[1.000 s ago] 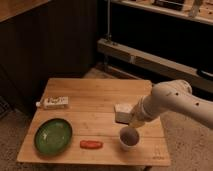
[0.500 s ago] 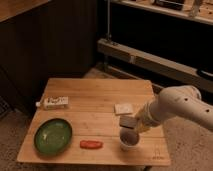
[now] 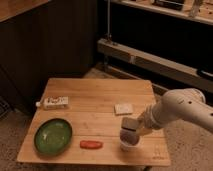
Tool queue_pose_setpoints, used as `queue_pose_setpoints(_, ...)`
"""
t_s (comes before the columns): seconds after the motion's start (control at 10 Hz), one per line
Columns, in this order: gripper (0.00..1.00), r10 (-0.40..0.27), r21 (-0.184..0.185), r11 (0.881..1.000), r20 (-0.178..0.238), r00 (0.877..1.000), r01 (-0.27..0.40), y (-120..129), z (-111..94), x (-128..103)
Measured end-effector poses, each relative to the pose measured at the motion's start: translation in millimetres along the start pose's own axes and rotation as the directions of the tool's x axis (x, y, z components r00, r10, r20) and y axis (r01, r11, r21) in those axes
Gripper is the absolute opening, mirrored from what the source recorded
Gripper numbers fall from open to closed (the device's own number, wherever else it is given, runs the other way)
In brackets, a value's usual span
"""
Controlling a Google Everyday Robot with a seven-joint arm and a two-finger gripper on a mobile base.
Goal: Place the eraser in the ceramic cup
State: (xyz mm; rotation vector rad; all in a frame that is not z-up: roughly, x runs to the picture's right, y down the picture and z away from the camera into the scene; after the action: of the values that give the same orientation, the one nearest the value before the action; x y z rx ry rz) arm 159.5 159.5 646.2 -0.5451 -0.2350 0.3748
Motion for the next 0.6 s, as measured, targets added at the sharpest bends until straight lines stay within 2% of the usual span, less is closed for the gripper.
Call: queue_pose_setpoints(0.6,0.00,-0.010,-0.026,1.000,0.015,1.000,0.011,13.6,-0.6,1.8)
